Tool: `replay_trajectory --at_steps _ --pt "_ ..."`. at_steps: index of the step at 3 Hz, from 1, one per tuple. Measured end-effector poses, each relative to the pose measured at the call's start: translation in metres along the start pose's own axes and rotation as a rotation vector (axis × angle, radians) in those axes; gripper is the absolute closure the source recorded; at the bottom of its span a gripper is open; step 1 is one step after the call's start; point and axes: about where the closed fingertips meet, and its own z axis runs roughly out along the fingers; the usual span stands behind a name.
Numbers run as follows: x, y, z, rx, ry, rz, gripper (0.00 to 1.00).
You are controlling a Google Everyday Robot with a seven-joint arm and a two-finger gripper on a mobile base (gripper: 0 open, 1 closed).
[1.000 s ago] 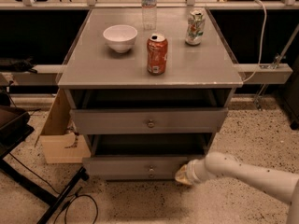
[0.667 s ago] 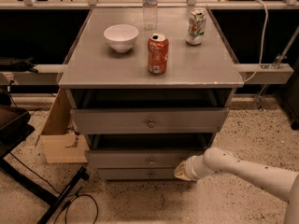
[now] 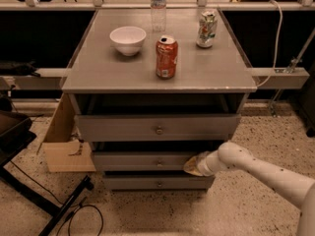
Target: Close middle drawer
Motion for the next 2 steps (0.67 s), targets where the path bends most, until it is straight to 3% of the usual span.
replay_trajectory --at_steps 1,2 --pt "0.0000 0.0000 0.0000 0.000 0.000 0.000 0.62" --pt "0.0000 0.0000 0.0001 0.000 0.000 0.000 0.31"
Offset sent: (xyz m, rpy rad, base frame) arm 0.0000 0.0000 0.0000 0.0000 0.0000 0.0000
